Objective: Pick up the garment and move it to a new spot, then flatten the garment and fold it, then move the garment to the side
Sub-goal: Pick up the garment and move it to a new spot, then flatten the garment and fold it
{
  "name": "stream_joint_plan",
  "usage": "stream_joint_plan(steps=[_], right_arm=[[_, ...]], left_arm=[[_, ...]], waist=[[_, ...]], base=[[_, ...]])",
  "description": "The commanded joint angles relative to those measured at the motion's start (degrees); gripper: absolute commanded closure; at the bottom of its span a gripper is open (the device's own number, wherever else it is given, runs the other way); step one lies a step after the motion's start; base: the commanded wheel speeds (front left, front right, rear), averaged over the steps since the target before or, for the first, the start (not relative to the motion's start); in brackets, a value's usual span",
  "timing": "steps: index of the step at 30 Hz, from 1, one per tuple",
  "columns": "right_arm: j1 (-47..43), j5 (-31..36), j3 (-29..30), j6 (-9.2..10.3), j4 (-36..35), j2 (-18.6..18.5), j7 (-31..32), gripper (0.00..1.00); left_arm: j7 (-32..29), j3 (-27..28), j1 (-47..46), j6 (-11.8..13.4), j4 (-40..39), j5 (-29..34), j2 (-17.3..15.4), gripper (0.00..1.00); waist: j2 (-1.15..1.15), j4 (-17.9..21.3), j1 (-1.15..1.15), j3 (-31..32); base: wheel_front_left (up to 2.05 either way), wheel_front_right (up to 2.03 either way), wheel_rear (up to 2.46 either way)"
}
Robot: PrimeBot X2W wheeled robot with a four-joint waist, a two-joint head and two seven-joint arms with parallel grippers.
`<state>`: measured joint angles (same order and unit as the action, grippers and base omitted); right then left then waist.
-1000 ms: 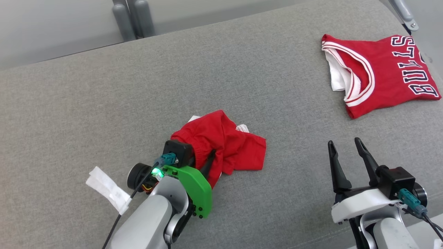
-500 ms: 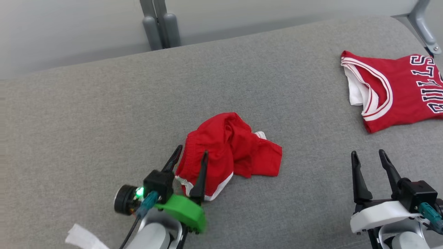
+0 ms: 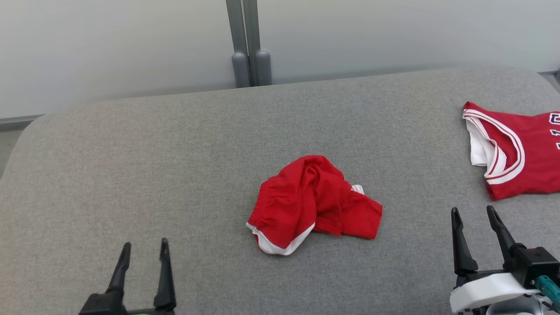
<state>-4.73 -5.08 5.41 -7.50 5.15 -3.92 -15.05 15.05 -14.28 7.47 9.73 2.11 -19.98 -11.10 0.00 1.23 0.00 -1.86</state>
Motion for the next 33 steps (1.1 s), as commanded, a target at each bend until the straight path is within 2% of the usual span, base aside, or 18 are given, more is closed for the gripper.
stream_joint_plan(steps=[1, 7, 15, 25, 33], right_arm=[[-0.98, 0.38, 0.19, 0.01, -0.37, -0.04, -0.17, 0.0], [-1.85, 0.24, 1.17, 0.02, -0.92, -0.75, -0.17, 0.0], [-2.33, 0.6, 1.34, 0.01, -1.54, -0.79, -0.17, 0.0], [-2.05, 0.56, 0.21, 0.01, -1.33, -1.36, -0.17, 0.0], [-1.71, 0.12, -0.03, 0.02, -1.01, -1.68, -0.17, 0.0]], left_arm=[[0.15, 1.69, 1.73, -0.8, -0.31, 1.2, 0.14, 0.0], [0.14, 8.44, 5.64, -4.94, -2.27, 3.77, 2.87, 0.0], [0.15, 12.83, 6.95, -9.27, -3.05, 6.73, 6.17, 0.0], [0.15, 14.57, 6.39, -12.14, -2.03, 8.22, 7.81, 0.0], [0.15, 15.16, 5.9, -12.84, -1.28, 8.54, 8.14, 0.0]], waist=[[0.0, -0.57, 0.0, 0.87], [0.0, -0.25, 0.0, 1.73], [0.0, 0.04, 0.0, 2.09], [0.0, -0.38, 0.0, 2.24], [0.0, -0.85, 0.0, 2.26]], base=[[0.0, 0.0, 0.0], [0.0, 0.0, 0.0], [0.0, 0.0, 0.0], [0.0, 0.0, 0.0], [0.0, 0.0, 0.0]])
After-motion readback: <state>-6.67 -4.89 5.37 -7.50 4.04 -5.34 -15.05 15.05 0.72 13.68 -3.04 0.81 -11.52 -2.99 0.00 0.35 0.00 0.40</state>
